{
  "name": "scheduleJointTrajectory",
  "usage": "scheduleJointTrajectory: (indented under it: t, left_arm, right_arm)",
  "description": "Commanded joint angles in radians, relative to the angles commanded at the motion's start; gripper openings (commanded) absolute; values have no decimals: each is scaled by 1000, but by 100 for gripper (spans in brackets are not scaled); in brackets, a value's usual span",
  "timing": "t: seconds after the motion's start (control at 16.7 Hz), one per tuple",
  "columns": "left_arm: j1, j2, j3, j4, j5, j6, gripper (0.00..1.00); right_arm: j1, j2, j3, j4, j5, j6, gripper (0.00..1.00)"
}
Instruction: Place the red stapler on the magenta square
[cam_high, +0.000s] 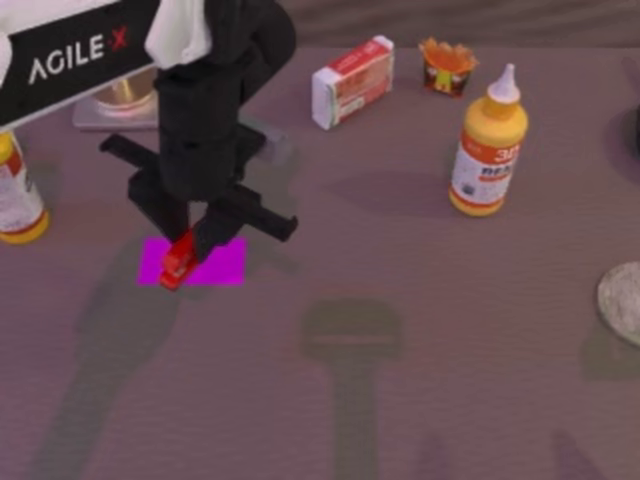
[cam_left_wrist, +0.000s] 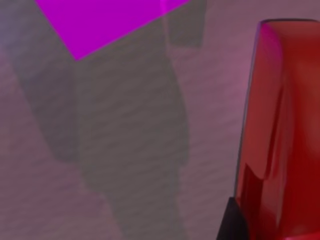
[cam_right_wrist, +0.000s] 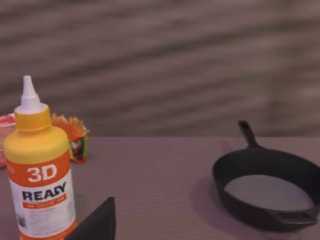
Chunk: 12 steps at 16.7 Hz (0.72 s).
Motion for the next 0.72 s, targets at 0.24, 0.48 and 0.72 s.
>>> scheduleJointTrajectory:
  t: [0.24,0.48,0.72]
  left_arm:
    - [36,61,71,-64,-8,-569,0]
    - [72,120,146,-96,6,-1096,0]
    - [111,147,211,-79,42,-1517,0]
  right_arm:
    - [0,0,0,0,0,0,100]
    - [0,0,0,0,0,0,100]
    - [0,0,0,0,0,0,100]
